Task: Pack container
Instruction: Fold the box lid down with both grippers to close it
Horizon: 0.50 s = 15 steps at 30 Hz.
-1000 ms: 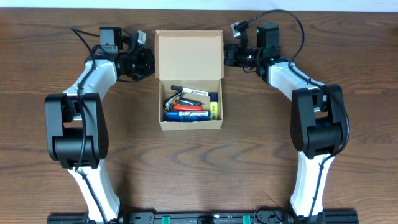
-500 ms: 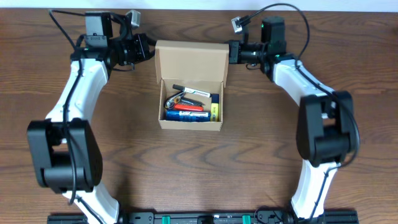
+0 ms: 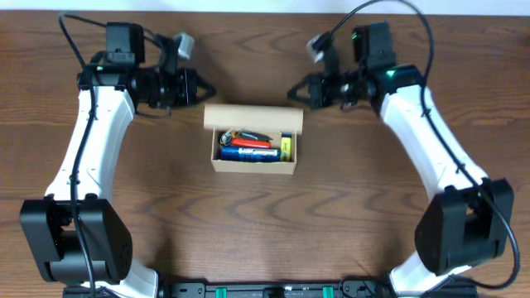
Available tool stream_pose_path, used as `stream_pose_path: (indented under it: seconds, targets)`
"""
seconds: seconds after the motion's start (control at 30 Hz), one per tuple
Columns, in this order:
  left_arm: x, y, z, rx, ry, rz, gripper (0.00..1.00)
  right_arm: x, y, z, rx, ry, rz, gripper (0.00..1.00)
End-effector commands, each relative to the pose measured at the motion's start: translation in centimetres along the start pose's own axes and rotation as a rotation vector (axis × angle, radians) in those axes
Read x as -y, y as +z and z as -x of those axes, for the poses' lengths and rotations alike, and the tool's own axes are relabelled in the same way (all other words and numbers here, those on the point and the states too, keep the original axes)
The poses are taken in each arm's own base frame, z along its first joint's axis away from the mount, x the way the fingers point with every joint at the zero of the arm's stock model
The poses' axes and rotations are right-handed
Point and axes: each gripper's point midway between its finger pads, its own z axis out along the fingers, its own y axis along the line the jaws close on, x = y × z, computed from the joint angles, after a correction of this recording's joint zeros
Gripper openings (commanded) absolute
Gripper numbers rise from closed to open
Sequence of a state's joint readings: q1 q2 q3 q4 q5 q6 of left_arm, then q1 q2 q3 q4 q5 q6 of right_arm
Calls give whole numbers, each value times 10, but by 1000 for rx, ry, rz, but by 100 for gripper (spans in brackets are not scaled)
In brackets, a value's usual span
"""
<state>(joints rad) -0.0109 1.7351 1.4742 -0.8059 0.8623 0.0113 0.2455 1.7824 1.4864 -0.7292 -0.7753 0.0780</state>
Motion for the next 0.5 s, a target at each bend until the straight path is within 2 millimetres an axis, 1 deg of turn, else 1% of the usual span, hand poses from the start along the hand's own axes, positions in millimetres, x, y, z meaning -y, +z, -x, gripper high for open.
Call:
stream_pose_path:
  seconds: [0.0,0.1,0.2,0.3,0.37,0.43,0.47]
  targets:
    - [-2,-7,-19,-66,105,67,6,-4,-1,-19,-65,-118,-145,1]
    - [1,-14,-42,-141,79,83,6,-6,-6,-39,-132,-110,-233,1]
    - [8,-27,-56,-175,95,102,6,-15,-20,-47,-142,-113,-271,1]
    - [10,-40,-66,-184,110,167,6,-22,-39,-50,-125,-101,-314,2]
    - [15,-44,-69,-174,126,176,6,-27,-46,-56,-132,-98,-317,2]
    - [16,-43,-70,-165,135,175,6,-30,-45,-62,-151,-97,-314,2]
    - [13,-39,-71,-162,121,181,6,-32,-40,-67,-165,-102,-308,1]
